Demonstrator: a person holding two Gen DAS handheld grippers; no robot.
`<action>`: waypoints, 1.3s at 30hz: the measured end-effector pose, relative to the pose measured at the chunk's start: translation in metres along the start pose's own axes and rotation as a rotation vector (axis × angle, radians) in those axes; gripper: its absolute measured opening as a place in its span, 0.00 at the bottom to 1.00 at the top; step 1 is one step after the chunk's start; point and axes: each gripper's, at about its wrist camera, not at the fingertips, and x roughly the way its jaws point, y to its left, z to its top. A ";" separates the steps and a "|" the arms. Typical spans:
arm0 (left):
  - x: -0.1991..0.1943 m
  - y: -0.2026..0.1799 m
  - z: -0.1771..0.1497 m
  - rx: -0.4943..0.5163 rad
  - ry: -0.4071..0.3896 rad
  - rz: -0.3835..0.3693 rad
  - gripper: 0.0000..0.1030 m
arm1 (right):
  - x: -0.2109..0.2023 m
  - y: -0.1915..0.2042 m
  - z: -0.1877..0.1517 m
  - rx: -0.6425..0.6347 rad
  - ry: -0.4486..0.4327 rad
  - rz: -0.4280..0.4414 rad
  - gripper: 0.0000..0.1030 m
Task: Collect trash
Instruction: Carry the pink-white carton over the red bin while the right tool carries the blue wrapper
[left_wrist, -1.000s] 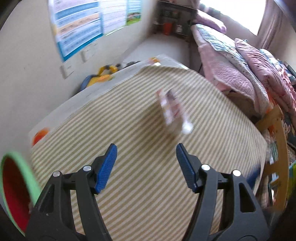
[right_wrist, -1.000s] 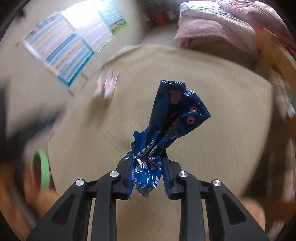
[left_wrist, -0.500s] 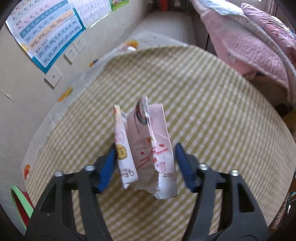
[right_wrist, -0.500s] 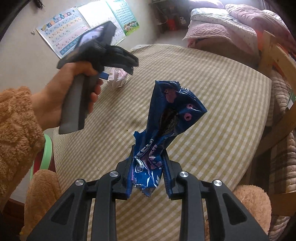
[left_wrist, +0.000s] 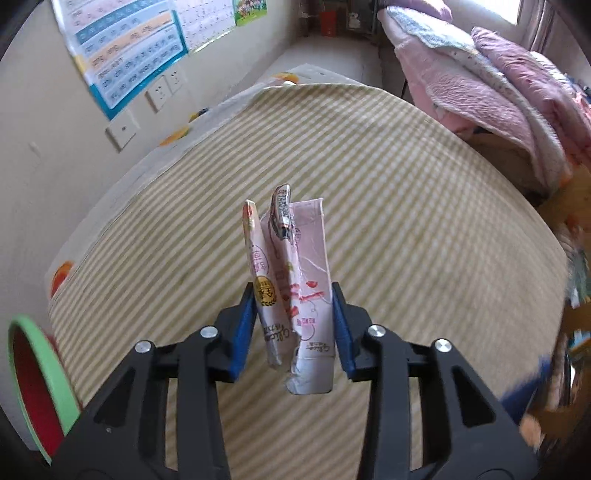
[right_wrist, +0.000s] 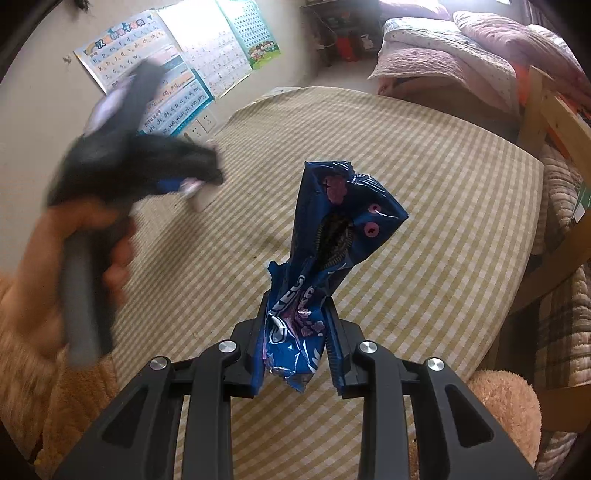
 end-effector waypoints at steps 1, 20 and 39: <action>-0.012 0.004 -0.012 0.001 -0.012 -0.003 0.36 | 0.000 0.002 -0.001 -0.006 0.000 -0.005 0.26; -0.109 0.070 -0.120 -0.097 -0.084 -0.040 0.37 | -0.027 0.046 0.002 -0.127 -0.058 -0.155 0.26; -0.145 0.130 -0.132 -0.191 -0.205 -0.002 0.38 | -0.071 0.138 0.011 -0.285 -0.137 -0.068 0.26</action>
